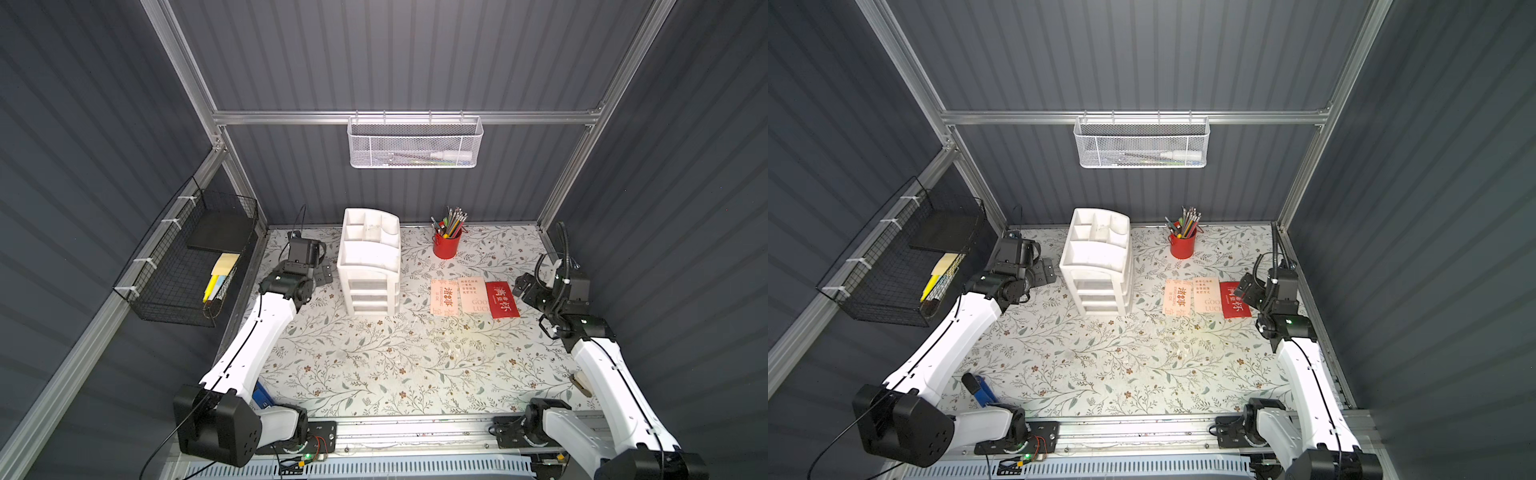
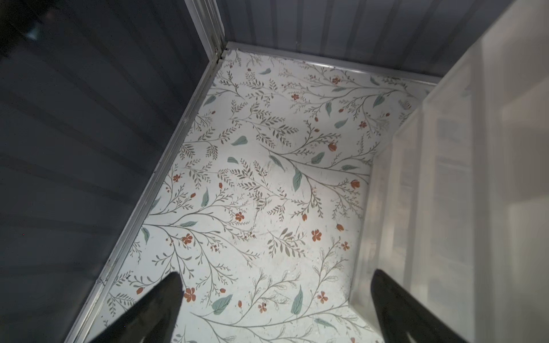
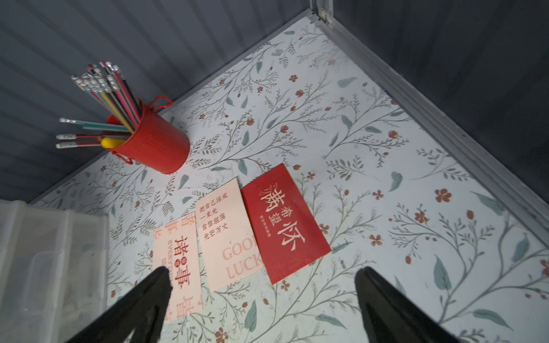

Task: Take the postcards out of the drawer
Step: Reset both arms

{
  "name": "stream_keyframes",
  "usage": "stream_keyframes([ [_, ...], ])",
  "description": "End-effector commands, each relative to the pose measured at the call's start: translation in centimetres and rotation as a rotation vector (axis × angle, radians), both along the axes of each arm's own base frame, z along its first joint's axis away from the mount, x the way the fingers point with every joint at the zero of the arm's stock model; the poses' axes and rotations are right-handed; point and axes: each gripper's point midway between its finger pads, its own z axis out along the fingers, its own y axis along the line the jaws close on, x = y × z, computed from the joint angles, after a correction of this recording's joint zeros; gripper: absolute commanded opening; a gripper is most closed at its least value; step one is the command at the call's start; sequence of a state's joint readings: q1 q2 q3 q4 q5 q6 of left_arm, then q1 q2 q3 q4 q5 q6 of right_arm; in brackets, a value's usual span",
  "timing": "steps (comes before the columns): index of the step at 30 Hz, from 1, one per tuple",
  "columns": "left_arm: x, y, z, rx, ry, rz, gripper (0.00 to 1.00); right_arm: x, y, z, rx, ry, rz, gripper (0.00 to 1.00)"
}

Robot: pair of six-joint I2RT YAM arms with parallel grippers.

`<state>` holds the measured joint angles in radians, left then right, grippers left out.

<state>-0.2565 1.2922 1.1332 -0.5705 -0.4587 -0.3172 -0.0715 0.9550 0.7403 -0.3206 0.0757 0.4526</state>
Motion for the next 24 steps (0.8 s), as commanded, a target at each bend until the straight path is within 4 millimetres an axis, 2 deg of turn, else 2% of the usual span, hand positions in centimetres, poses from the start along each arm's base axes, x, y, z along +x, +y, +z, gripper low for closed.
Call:
stream_keyframes([
  [1, 1.0, 0.6, 0.0, 0.035, -0.092, 0.013, 1.00, 0.4, -2.3, 0.2, -0.059, -0.070, -0.119, 0.99],
  [6, 1.2, 1.1, -1.4, 0.089, -0.194, -0.025, 1.00, 1.0, -3.4, -1.2, -0.126, -0.100, -0.148, 0.99],
  [15, 3.0, 2.1, -5.0, 0.178, -0.218, -0.029, 1.00, 1.4, -4.0, -4.0, -0.210, -0.137, -0.140, 0.99],
  [21, 3.4, 2.0, -7.6, 0.230, -0.307, -0.077, 1.00, 1.7, -4.1, -4.9, -0.219, -0.154, -0.132, 0.99],
  [24, 3.7, 1.6, -9.0, 0.183, -0.333, -0.117, 1.00, 2.0, -4.0, -5.4, -0.219, -0.173, -0.122, 0.99],
])
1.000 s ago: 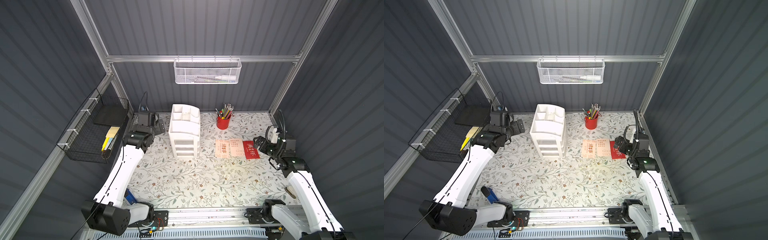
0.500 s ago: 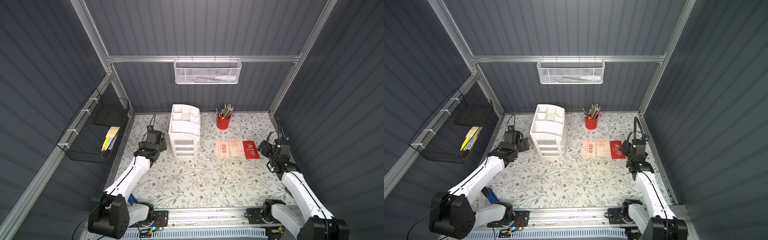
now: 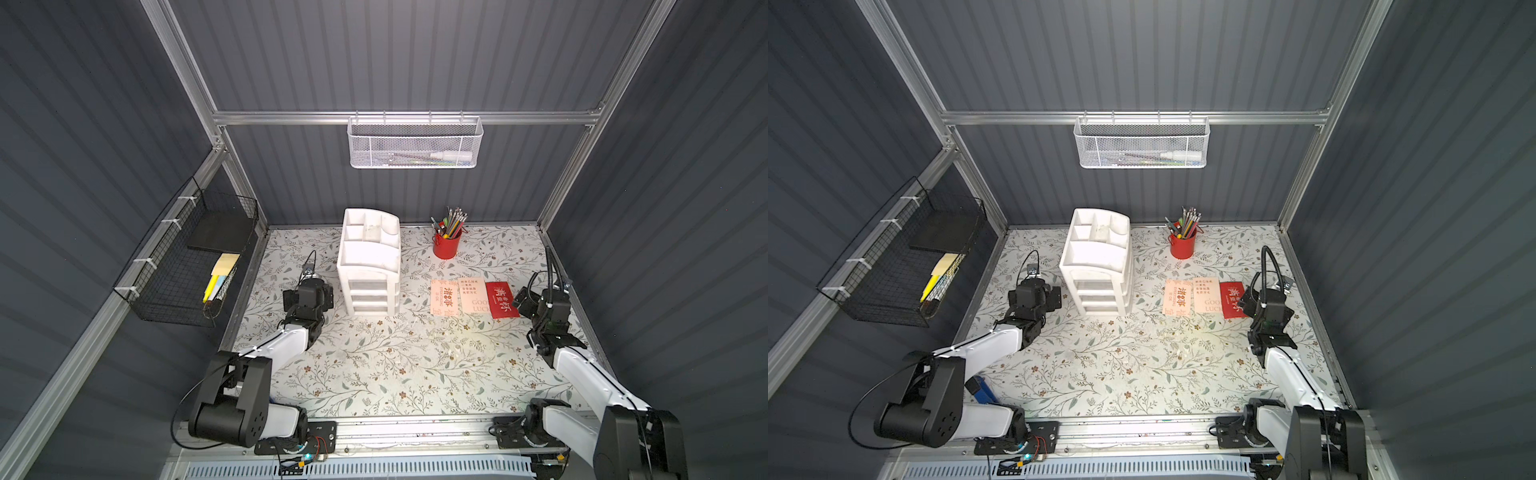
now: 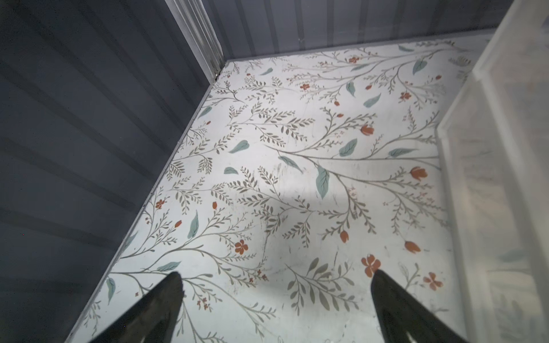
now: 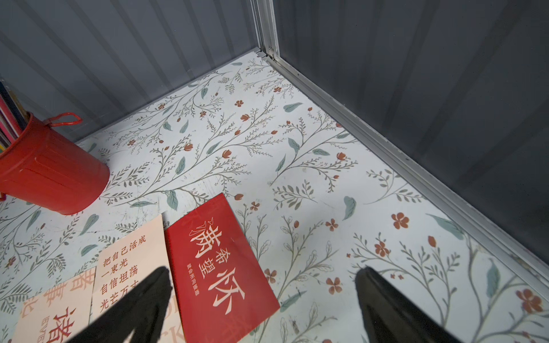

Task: Take the postcards out of the drawer
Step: Reset both arms

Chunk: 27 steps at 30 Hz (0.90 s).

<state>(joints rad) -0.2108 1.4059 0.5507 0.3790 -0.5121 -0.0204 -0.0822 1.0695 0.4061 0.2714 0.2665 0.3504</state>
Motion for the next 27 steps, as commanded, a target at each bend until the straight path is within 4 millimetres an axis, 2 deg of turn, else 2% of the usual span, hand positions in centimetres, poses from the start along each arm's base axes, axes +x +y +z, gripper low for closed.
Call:
stream_keyframes([
  [1, 1.8, -0.7, 1.7, -0.036, -0.141, -0.070, 1.00, 0.7, -0.2, 0.6, -0.025, -0.069, 0.007, 0.99],
  [5, 2.2, -0.8, -0.4, -0.055, -0.097, -0.100, 1.00, 1.7, 0.3, -0.1, -0.020, -0.075, 0.042, 0.99],
  [9, 2.2, -0.9, -1.7, -0.065, -0.103, -0.109, 1.00, 3.1, 0.8, -0.9, -0.029, -0.086, 0.083, 0.99],
  [15, 2.1, -0.8, -1.7, -0.047, -0.153, -0.120, 1.00, 4.4, 1.5, -1.5, -0.067, -0.121, 0.148, 0.99],
  [20, 2.2, -0.8, -3.3, -0.043, -0.164, -0.122, 1.00, 5.0, 2.0, -1.7, -0.077, -0.137, 0.192, 0.99],
  [25, 2.1, -0.4, -3.7, -0.043, -0.166, -0.096, 1.00, 4.9, 3.4, -1.9, -0.074, -0.151, 0.271, 0.99],
  [27, 2.6, -0.5, -4.1, -0.047, -0.132, -0.108, 1.00, 5.0, 4.3, -2.6, -0.073, -0.152, 0.323, 0.99],
])
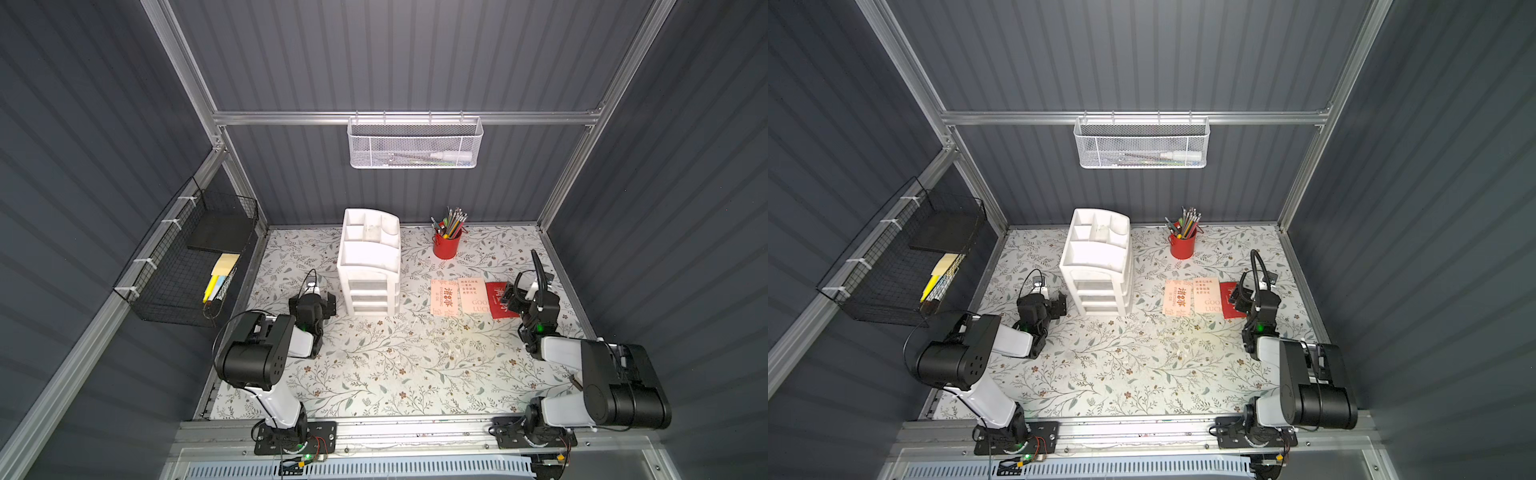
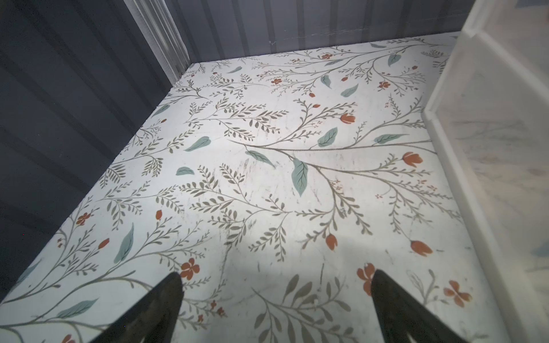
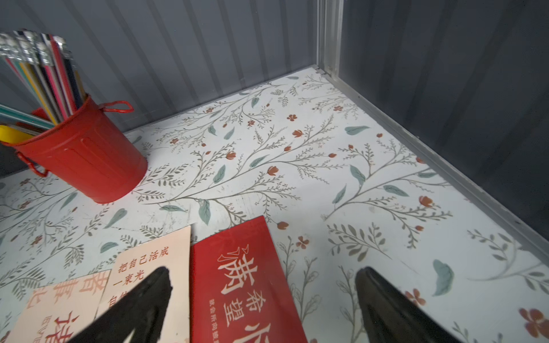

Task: Take the postcards out of the drawer
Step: Reset both arms

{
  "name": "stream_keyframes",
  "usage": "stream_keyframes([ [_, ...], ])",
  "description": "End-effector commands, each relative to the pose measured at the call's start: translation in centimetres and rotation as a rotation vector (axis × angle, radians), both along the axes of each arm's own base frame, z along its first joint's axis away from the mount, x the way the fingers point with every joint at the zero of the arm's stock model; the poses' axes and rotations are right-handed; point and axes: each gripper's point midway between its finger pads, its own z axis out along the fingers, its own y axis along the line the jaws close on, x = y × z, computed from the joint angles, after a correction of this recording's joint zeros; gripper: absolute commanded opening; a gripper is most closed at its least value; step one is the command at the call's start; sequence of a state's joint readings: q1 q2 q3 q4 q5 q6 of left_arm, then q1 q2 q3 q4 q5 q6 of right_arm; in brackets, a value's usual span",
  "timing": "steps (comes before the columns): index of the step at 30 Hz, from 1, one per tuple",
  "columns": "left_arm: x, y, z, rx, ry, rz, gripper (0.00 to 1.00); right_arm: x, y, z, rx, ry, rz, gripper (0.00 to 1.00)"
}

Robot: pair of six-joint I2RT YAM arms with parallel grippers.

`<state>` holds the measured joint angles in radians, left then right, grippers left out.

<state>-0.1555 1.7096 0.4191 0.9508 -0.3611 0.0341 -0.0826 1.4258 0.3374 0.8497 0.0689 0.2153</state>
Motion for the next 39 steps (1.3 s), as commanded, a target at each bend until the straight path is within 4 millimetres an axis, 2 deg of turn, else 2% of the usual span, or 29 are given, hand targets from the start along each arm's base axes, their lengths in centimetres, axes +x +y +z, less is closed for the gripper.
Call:
stream_keyframes([
  [1, 0.8, 0.2, 0.6, -0.020, -0.011, -0.009, 1.00, 0.4, 1.5, -0.9, -0.017, -0.021, 0.097, 0.99],
  [5, 1.3, 0.7, 0.5, -0.052, 0.002, -0.013, 1.00, 1.8, 3.3, -0.6, -0.087, -0.119, 0.227, 0.99],
  [8, 1.3, 0.7, 0.4, -0.058, 0.006, -0.013, 1.00, 2.0, 3.4, -0.5, -0.100, -0.119, 0.223, 0.99],
  [15, 1.3, 0.8, 0.5, -0.061, 0.005, -0.012, 1.00, 1.9, 3.0, -1.2, -0.062, 0.023, 0.161, 0.99],
  [39, 1.3, 0.9, 0.5, -0.063, 0.004, -0.011, 1.00, 2.2, 4.0, -1.2, -0.094, 0.030, 0.200, 0.99],
])
